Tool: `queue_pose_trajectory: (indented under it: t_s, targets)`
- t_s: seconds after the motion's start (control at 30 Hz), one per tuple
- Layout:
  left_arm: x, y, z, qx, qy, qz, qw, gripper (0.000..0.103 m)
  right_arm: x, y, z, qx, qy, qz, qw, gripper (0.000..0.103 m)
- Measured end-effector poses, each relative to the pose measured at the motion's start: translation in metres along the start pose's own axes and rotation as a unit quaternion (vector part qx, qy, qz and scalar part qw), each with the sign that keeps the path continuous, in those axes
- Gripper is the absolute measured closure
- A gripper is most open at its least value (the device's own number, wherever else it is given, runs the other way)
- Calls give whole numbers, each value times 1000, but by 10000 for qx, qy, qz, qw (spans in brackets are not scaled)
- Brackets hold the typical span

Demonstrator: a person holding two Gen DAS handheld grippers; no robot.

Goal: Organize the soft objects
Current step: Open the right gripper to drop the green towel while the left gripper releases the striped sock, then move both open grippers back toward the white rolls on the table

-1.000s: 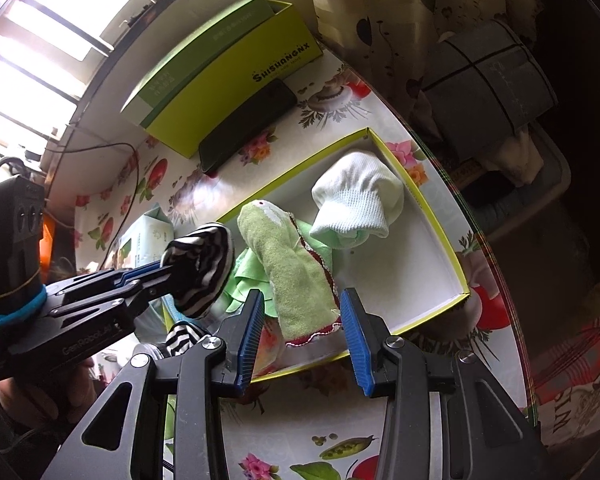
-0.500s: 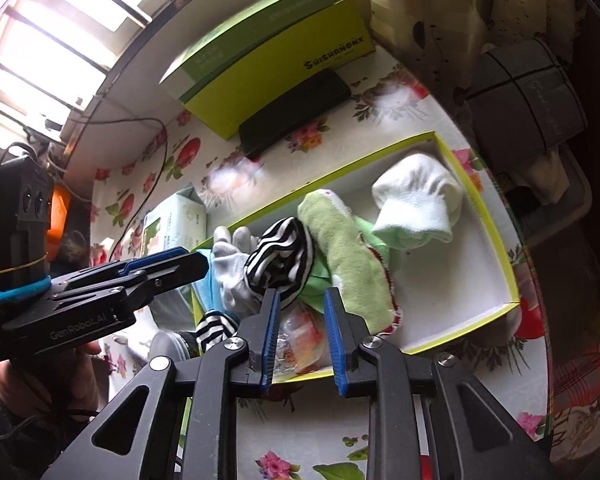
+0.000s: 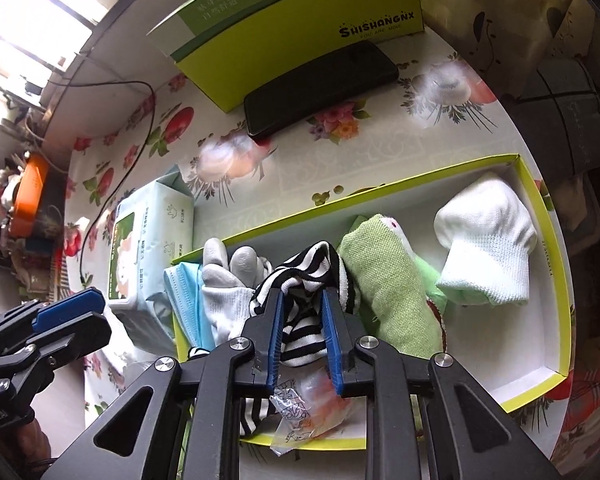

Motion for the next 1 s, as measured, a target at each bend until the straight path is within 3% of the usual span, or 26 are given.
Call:
queue_pose_trajectory:
  t_s: [0.3, 0.57, 1.0]
  targets:
    - [14, 2, 0, -239, -138, 177, 9995, 66, 39, 12, -13, -76, -131, 111, 9998, 81]
    - [32, 9, -5, -299, -238, 386, 9985, 66, 62, 20, -28, 50, -76, 172, 9998, 60]
    - [56, 38, -36, -47, -389, 458, 9982, 66, 67, 46, -71, 533, -189, 69, 9984, 57]
Point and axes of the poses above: each gripper's, at about its wrist camera, not at the fingertips, and x roughly against the way its jaws point, z to its right, y to its underside, the point moved 6 cm from there along -x, roughly the way its jaws point, and after that the axes turned 13 degrees about z, right-handed, at the moved point
